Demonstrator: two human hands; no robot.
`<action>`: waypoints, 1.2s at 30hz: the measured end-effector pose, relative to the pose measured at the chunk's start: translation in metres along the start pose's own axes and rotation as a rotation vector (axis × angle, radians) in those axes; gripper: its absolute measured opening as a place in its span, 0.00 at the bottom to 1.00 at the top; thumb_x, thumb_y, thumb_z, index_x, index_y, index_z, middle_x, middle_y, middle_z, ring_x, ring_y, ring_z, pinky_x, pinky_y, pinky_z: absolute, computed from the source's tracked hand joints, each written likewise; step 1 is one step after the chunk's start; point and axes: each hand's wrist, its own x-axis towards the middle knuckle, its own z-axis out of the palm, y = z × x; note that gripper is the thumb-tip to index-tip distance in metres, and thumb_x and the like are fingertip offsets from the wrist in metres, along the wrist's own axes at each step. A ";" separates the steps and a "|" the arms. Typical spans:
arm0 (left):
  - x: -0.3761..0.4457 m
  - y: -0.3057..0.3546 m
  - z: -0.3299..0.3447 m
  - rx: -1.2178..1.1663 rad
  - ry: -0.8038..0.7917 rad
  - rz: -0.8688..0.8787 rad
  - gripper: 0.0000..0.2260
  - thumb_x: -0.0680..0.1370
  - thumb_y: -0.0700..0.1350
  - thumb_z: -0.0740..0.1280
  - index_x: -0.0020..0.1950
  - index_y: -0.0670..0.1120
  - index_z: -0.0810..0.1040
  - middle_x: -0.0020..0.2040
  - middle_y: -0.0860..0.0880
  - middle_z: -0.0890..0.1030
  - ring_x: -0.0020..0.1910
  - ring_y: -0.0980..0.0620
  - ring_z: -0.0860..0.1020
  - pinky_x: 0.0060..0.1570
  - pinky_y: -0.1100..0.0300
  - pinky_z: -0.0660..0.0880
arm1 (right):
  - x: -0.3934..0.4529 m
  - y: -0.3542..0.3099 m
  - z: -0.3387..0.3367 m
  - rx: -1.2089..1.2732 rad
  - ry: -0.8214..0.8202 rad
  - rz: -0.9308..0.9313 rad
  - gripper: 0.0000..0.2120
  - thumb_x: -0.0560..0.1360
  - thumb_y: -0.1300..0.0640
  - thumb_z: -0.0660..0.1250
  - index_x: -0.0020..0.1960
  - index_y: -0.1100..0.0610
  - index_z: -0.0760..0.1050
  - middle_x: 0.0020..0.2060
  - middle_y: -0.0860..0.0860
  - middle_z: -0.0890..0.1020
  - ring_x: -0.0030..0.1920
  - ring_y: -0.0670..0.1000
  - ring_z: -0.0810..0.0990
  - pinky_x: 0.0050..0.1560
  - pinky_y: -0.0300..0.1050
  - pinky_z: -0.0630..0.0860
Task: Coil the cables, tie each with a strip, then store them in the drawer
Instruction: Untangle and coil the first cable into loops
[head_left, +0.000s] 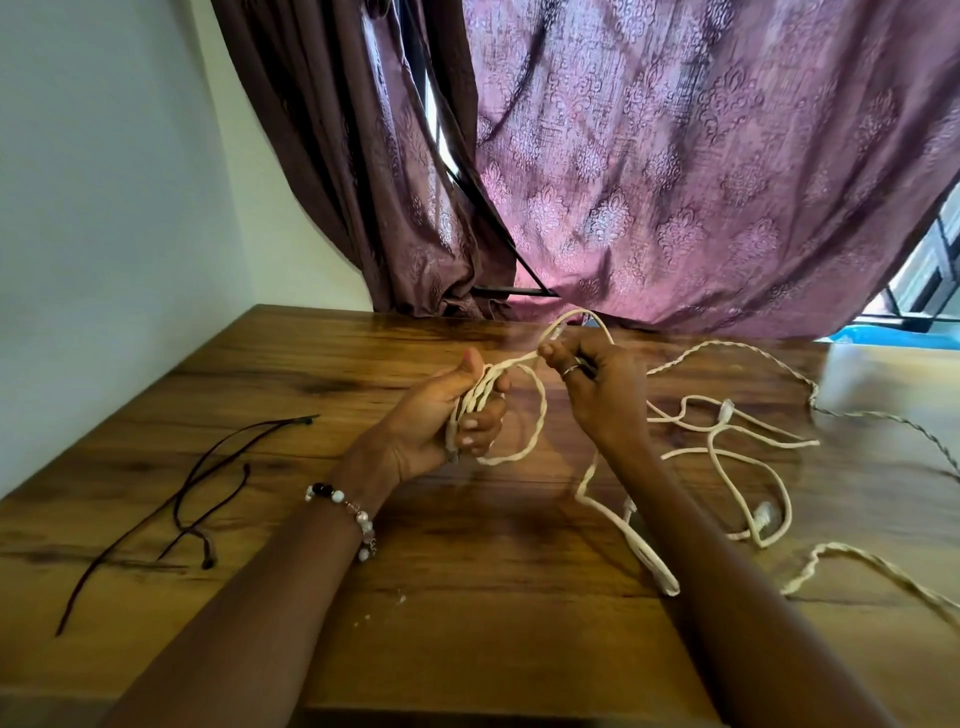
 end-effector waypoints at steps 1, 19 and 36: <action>0.000 0.001 -0.001 -0.066 -0.027 -0.008 0.20 0.78 0.59 0.55 0.44 0.43 0.73 0.21 0.52 0.67 0.18 0.58 0.64 0.21 0.66 0.61 | -0.001 -0.002 0.001 0.021 -0.001 0.007 0.17 0.75 0.50 0.68 0.36 0.64 0.77 0.31 0.61 0.78 0.31 0.53 0.74 0.32 0.42 0.67; -0.002 0.011 0.000 -0.209 0.131 -0.009 0.14 0.78 0.47 0.58 0.32 0.46 0.69 0.19 0.53 0.66 0.16 0.58 0.64 0.18 0.68 0.65 | -0.018 -0.002 0.036 0.286 -0.356 0.025 0.08 0.80 0.56 0.55 0.51 0.53 0.73 0.32 0.38 0.77 0.33 0.39 0.74 0.36 0.34 0.68; 0.003 0.001 0.004 -0.016 0.424 -0.035 0.28 0.75 0.68 0.54 0.32 0.45 0.72 0.19 0.53 0.61 0.15 0.59 0.59 0.19 0.70 0.57 | -0.023 -0.007 0.034 -0.193 -0.217 -0.141 0.14 0.80 0.51 0.55 0.52 0.59 0.76 0.34 0.54 0.79 0.34 0.56 0.77 0.32 0.49 0.70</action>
